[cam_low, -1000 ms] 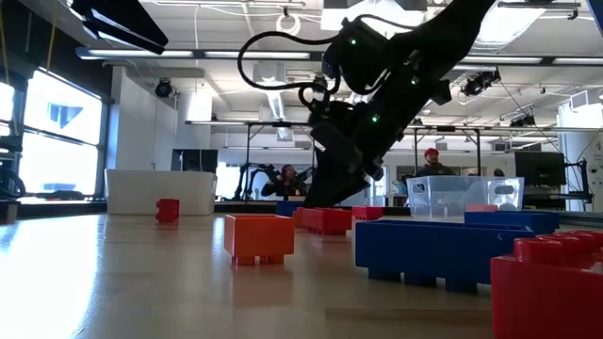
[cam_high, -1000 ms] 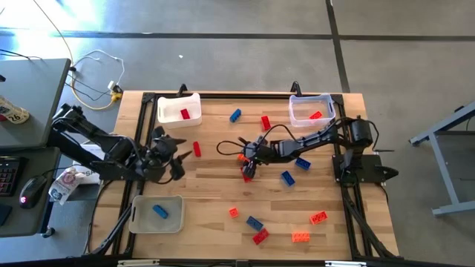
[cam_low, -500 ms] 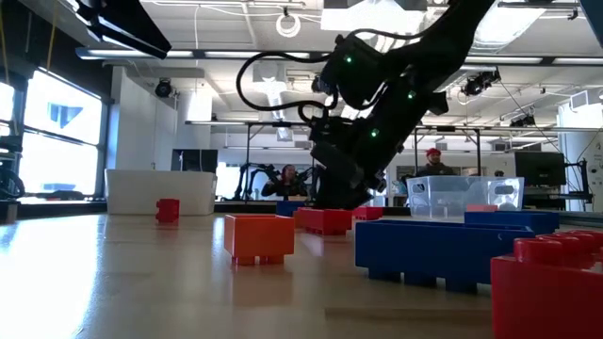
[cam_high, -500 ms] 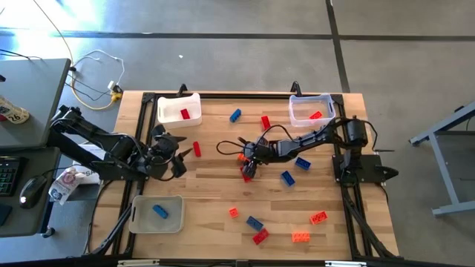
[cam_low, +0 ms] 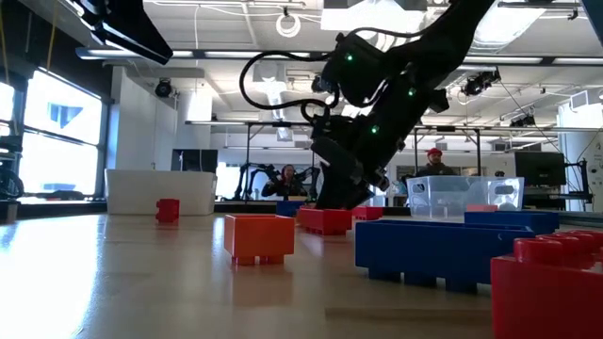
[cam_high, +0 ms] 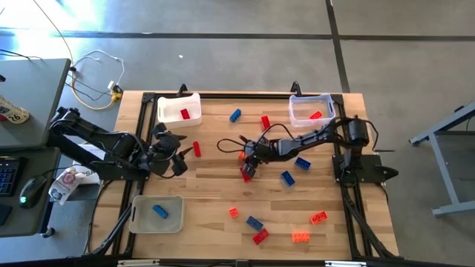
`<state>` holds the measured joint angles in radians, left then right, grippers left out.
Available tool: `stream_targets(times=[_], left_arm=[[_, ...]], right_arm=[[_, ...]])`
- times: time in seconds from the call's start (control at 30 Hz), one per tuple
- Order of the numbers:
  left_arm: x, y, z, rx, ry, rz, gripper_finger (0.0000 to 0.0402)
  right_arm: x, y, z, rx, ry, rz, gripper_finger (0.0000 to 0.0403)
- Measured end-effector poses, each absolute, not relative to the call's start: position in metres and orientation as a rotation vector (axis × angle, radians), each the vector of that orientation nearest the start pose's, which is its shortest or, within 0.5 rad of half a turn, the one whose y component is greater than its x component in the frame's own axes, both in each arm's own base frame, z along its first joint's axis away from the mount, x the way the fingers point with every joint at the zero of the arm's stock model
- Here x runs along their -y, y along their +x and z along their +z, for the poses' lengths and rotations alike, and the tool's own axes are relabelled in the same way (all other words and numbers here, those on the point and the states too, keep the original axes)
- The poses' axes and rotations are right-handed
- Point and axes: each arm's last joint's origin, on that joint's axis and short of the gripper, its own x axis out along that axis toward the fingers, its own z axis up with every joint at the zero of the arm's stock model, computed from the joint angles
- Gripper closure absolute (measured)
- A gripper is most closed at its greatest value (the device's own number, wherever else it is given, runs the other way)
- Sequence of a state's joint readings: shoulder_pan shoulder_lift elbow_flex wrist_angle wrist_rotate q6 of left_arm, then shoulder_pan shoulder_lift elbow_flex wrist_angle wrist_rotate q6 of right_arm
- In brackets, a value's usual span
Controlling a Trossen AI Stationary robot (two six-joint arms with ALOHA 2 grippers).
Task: Sort & place blocks by color
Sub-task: Put the orange game piece into the transparent bin
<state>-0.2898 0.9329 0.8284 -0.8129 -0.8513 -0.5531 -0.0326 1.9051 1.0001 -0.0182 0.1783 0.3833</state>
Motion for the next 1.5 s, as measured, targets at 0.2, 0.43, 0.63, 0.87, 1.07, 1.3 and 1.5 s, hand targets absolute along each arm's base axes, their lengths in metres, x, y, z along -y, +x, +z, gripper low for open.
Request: stream_targets(times=[0.2, 0.43, 0.63, 0.87, 1.07, 1.3, 1.5], left_arm=[[0.024, 0.165, 0.280, -0.611, -0.024, 0.709, 0.0200], [0.019, 0.166, 0.280, -0.618, -0.019, 0.734, 0.0200], [0.013, 0.167, 0.280, -0.623, -0.022, 0.763, 0.0200], [0.005, 0.167, 0.280, -0.628, -0.031, 0.807, 0.0200], [-0.002, 0.167, 0.280, -0.631, -0.047, 0.839, 0.0200], [-0.008, 0.167, 0.280, -0.636, -0.068, 0.869, 0.0200], [-0.013, 0.167, 0.280, -0.636, -0.079, 0.897, 0.0200]], right_arm=[[0.018, 0.356, 0.146, -0.837, 0.266, -0.401, 0.0291], [0.021, 0.341, 0.180, -0.794, 0.203, -0.486, 0.0291], [0.027, 0.320, 0.207, -0.783, 0.138, -0.634, 0.0291], [0.041, 0.298, 0.241, -0.705, 0.135, -0.742, 0.0291], [0.062, 0.273, 0.261, -0.673, 0.121, -0.910, 0.0291], [0.094, 0.244, 0.262, -0.757, 0.182, -1.111, 0.0291], [0.121, 0.223, 0.257, -0.847, 0.229, -1.232, 0.0291]])
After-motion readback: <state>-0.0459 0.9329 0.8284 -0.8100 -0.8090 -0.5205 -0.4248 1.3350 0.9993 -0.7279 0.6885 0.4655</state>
